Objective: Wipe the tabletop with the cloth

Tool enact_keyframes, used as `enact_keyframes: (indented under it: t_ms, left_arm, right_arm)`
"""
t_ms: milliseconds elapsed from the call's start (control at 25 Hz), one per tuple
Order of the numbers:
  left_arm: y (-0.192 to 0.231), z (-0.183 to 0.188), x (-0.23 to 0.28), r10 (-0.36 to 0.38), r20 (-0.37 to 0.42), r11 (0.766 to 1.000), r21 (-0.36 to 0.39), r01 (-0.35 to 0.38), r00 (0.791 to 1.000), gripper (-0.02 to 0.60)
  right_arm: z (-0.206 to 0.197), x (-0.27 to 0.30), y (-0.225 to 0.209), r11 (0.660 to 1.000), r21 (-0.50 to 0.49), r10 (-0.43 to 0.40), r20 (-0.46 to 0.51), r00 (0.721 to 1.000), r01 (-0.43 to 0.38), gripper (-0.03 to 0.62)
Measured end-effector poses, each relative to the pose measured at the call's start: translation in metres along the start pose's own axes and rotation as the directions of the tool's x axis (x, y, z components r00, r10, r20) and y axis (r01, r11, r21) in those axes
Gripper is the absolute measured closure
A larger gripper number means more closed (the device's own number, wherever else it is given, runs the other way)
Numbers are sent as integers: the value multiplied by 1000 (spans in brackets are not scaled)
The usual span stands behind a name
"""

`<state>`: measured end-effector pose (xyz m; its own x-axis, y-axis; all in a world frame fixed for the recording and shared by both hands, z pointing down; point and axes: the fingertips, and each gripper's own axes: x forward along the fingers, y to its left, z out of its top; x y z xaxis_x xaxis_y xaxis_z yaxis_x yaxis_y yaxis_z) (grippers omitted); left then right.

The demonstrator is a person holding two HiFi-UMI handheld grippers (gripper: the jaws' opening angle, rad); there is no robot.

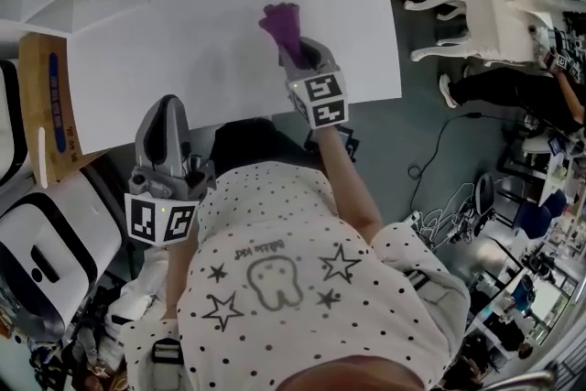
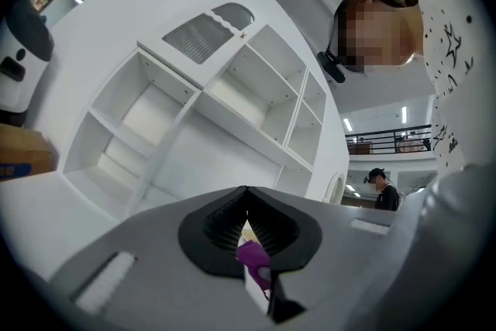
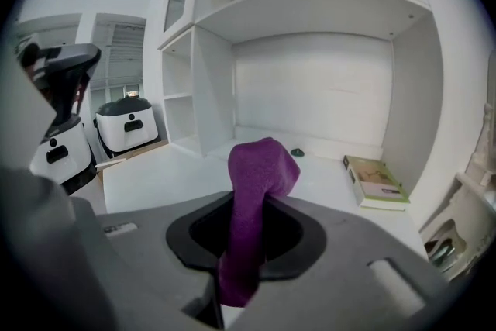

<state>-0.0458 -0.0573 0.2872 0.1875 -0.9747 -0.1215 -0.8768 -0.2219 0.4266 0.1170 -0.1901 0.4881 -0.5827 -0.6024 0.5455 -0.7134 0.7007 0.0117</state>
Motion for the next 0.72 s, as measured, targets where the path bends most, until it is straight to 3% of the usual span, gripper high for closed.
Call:
enact_keyframes:
  t_ms: [280,520,720]
  left_arm:
    - [-25,-16,3,-53,-53,996,-74,49,997,586]
    - [-9,-9,-10,34,-46,996,-75,-37,998,586]
    - [12,-4,-19,133,-26,989,-63,-135,991,586]
  right_arm:
    - [14,82,2,996,63,60,-71,996,-56,522]
    - [3,150,7,994,15,108,-169,980,-107,522]
    - [-26,165,3,994,9,109,-255,961,-111,522]
